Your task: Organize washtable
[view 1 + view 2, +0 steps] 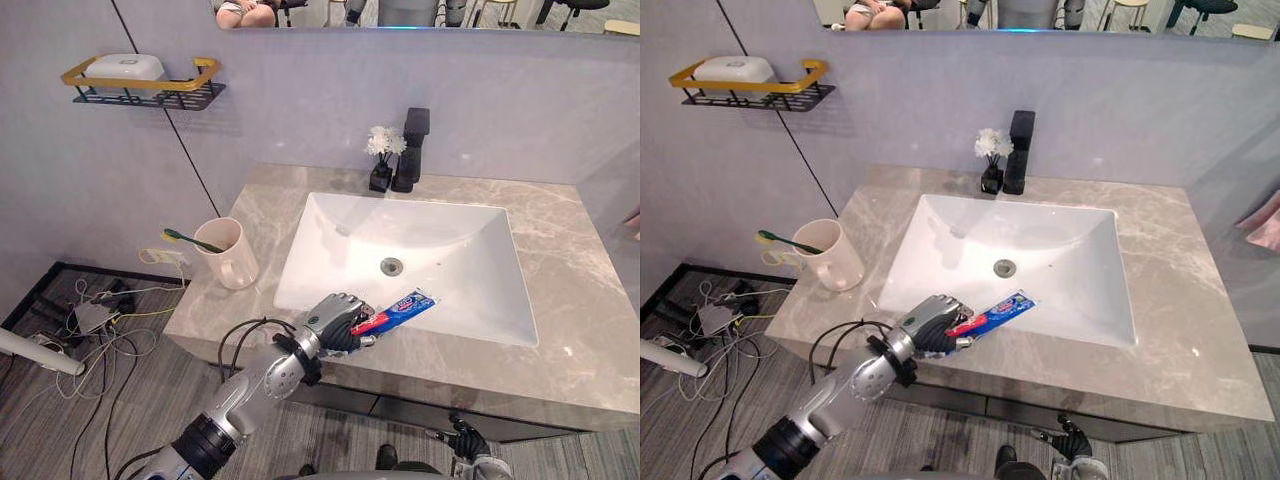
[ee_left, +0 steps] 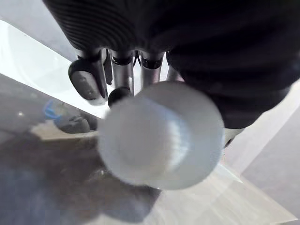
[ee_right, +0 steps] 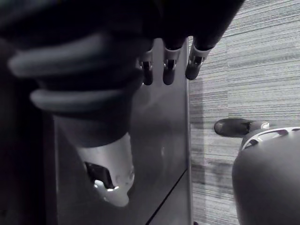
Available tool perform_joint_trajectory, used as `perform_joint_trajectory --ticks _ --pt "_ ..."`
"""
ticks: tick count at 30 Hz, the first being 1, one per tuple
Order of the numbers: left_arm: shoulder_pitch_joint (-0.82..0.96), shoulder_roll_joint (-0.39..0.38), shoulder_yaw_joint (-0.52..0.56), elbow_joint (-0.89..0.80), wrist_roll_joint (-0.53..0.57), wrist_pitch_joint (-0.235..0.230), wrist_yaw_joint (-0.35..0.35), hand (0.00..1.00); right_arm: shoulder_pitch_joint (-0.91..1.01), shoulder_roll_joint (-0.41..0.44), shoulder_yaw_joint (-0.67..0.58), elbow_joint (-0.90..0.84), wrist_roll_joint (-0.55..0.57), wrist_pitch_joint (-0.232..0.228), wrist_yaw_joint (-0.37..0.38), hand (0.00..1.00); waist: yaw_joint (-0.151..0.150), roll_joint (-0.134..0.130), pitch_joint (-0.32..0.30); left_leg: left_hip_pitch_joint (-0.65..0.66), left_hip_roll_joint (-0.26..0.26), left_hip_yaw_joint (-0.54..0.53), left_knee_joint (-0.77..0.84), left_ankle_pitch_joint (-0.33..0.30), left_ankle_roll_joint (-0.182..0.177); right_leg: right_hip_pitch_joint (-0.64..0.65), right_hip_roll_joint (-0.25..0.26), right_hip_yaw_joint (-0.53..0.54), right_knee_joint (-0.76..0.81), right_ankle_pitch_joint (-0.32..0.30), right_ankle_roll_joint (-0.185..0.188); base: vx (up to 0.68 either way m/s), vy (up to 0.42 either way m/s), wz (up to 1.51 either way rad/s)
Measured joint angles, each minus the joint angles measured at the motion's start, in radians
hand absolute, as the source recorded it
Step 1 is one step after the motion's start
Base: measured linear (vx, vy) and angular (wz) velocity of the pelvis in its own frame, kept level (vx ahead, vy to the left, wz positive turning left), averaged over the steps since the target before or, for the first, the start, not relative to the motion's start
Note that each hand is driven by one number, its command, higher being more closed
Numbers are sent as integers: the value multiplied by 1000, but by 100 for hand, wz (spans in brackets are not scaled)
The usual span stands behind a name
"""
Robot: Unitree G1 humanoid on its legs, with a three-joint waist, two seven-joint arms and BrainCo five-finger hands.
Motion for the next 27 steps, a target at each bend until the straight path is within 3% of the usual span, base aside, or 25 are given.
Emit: perform_joint_trajectory --ticks 10,15,19,27 --pt "41 -18 167 -127 -8 31 44 100 91 23 -124 -214 -8 1 -51 0 12 -5 -2 -14 9 96 13 -34 9 -55 16 104 1 15 -5 29 30 -32" --pt "41 -46 230 -203 -9 32 61 100 187 91 -180 -474 -63 3 -70 0 11 -33 -8 -11 4 180 38 -45 21 -79 20 190 5 37 -1 10 39 -49" --pt "69 -93 303 -250 -9 32 70 100 245 133 -220 -658 -86 3 -72 0 0 -37 -9 -6 8 225 76 -84 30 -79 27 233 5 54 4 -66 40 -43" --pt "122 -111 366 -321 -28 32 77 100 383 172 -286 -1062 -103 29 -12 0 3 -61 -3 -1 -2 281 106 -108 39 -83 25 279 1 61 19 -88 12 -19"
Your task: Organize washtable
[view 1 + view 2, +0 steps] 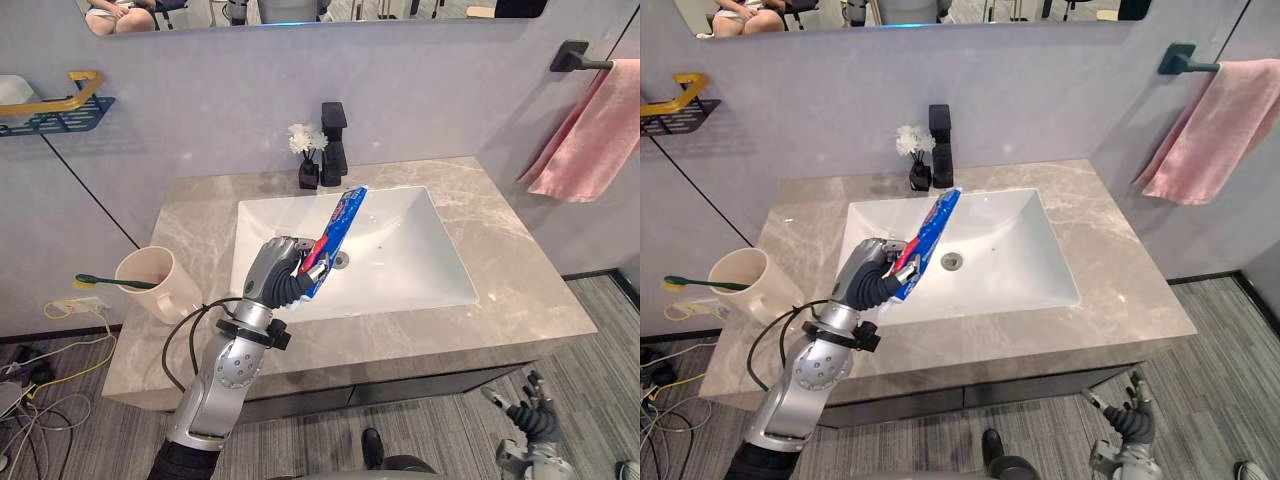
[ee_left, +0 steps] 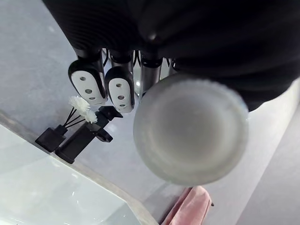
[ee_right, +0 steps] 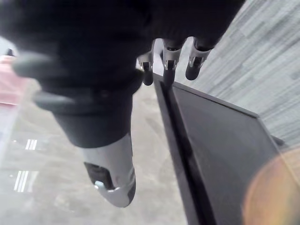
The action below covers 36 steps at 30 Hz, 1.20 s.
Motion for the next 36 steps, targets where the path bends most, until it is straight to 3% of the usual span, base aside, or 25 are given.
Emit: perform_joint_trajectory --ticks 5,10,13,15,20,24,36 --pt "9 -11 5 -47 0 0 -12 100 8 -24 -105 -227 -10 1 41 0 2 -8 1 -4 0 6 2 0 -1 -15 2 7 1 2 0 -21 -4 -8" --pt "23 -19 7 -73 -20 -2 -30 100 -56 -100 -120 -357 -2 -23 62 0 5 -12 -1 -10 3 13 16 -7 -2 -15 3 15 4 12 -6 29 15 -6" --pt "29 -18 6 -76 -30 -3 -33 100 -167 -164 -35 -358 51 -67 60 0 15 -14 -1 -10 0 13 21 -14 3 -14 3 15 4 12 -4 0 0 0" --pt "32 -17 -1 -92 -51 -6 -34 100 -258 -219 94 -358 100 -97 64 0 38 -14 -1 -13 -2 9 24 -15 5 -14 0 12 4 11 -2 -24 8 6" --pt "30 -15 -14 -132 -88 -12 -31 100 -426 -283 246 -358 226 -122 85 0 71 -13 -6 -43 -6 -50 35 -12 6 -13 -14 -52 4 9 1 -1 -6 34" --pt "16 -11 -50 -132 -103 -16 -30 100 -478 -295 319 -348 321 -123 106 0 92 -12 -13 -55 -16 -95 34 -6 14 -5 -25 -108 4 9 1 21 8 36" --pt "-12 -4 -84 -132 -127 -17 12 100 -572 -294 527 -253 509 -96 148 0 97 -28 -44 -83 -55 -156 15 29 39 -8 -69 -188 4 9 1 -22 22 18"
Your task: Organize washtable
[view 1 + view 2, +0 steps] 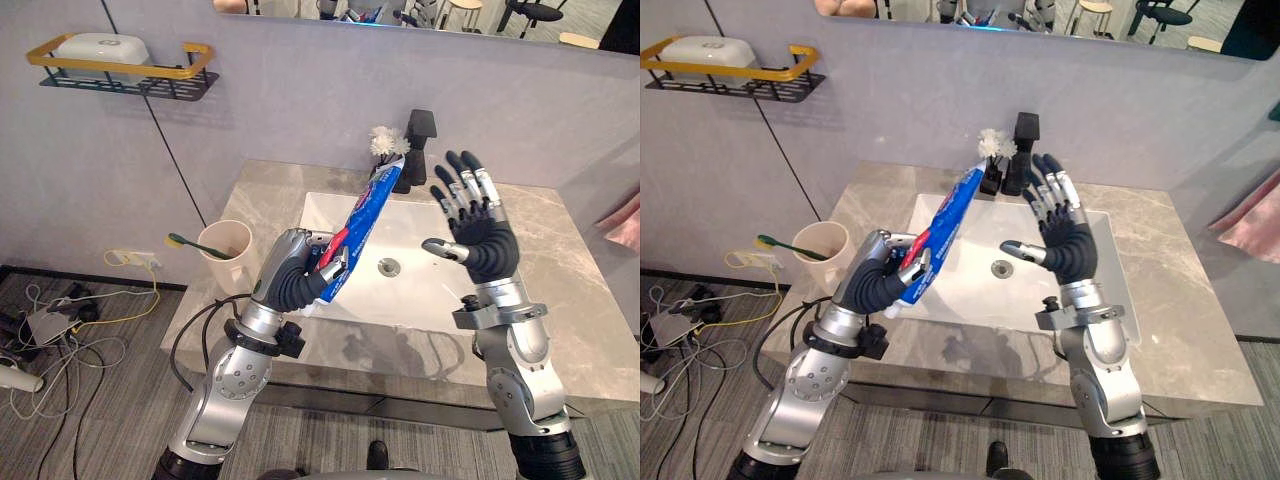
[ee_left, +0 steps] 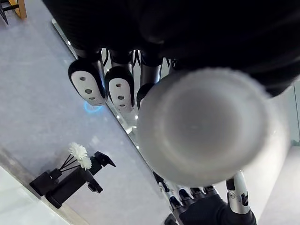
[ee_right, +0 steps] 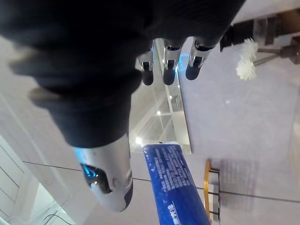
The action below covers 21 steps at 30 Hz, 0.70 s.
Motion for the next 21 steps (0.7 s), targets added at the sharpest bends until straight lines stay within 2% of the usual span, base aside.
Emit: perform_joint_trajectory --ticks 9,15,21 --pt "-1 6 -7 0 0 0 8 100 -21 19 77 55 205 4 27 0 -3 -12 -8 -6 3 -14 -20 22 -13 -9 0 -20 -4 -1 -1 -36 -18 4" --pt "-21 3 -34 0 0 1 24 100 -46 23 131 83 244 28 42 0 -3 -14 -9 -6 3 -14 -22 23 -14 -9 1 -21 -4 -1 -1 0 0 0" --pt "-30 3 -44 7 0 3 24 100 -70 47 172 150 302 48 45 0 -3 -29 -19 -6 2 -14 -24 23 -14 -10 1 -21 -3 0 -1 0 0 0"
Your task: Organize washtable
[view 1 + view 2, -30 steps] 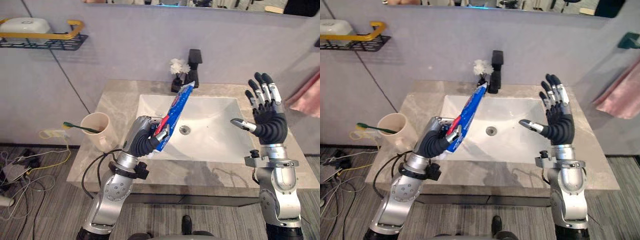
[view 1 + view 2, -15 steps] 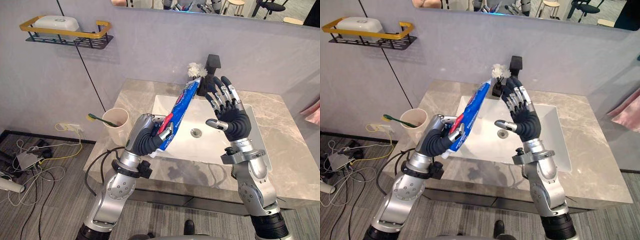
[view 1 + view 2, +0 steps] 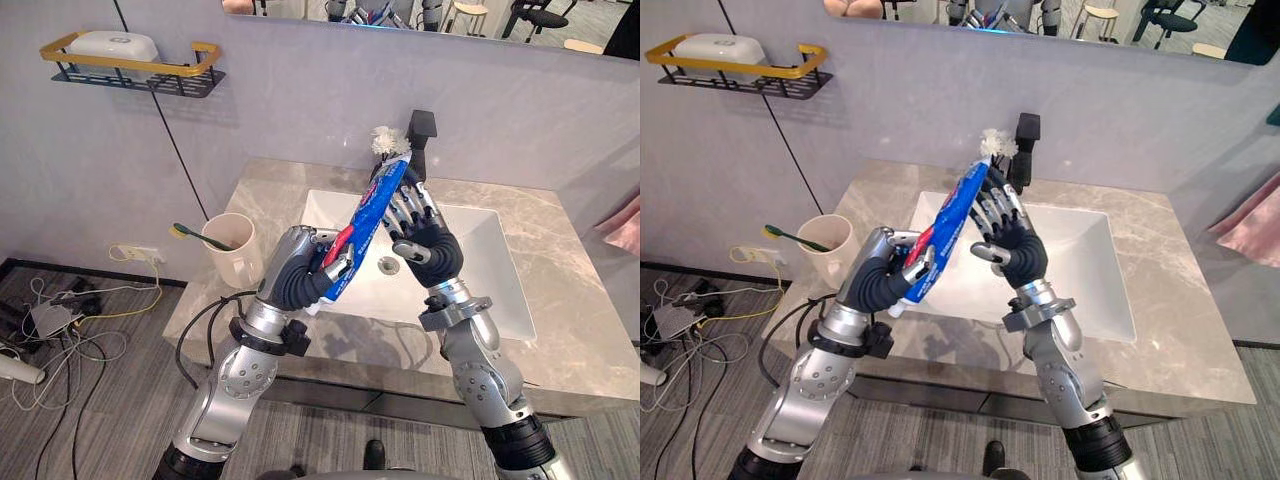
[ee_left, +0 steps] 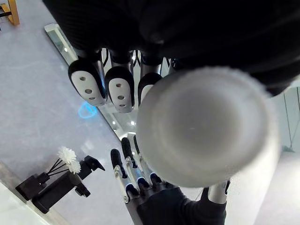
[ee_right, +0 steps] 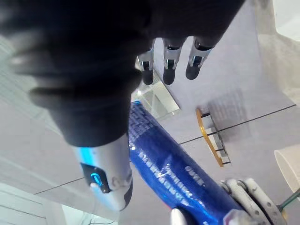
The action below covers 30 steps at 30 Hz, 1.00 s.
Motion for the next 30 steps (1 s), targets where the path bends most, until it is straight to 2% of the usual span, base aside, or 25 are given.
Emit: perform_joint_trajectory --ticks 11,12,30 --pt "-7 0 -42 28 -6 2 1 100 -52 19 73 52 108 22 6 0 0 2 -22 1 0 -2 -6 5 1 0 0 -3 2 0 0 0 0 0" --pt "-9 0 -44 36 -7 2 1 100 -57 19 75 54 116 24 6 100 0 2 -23 2 0 -2 -7 6 1 0 -1 -3 2 0 0 0 0 0" --pt "-9 -9 -37 88 -28 14 0 100 -110 11 97 75 134 41 24 100 0 0 -25 3 0 -3 -9 9 0 0 0 -4 -1 0 0 0 0 0"
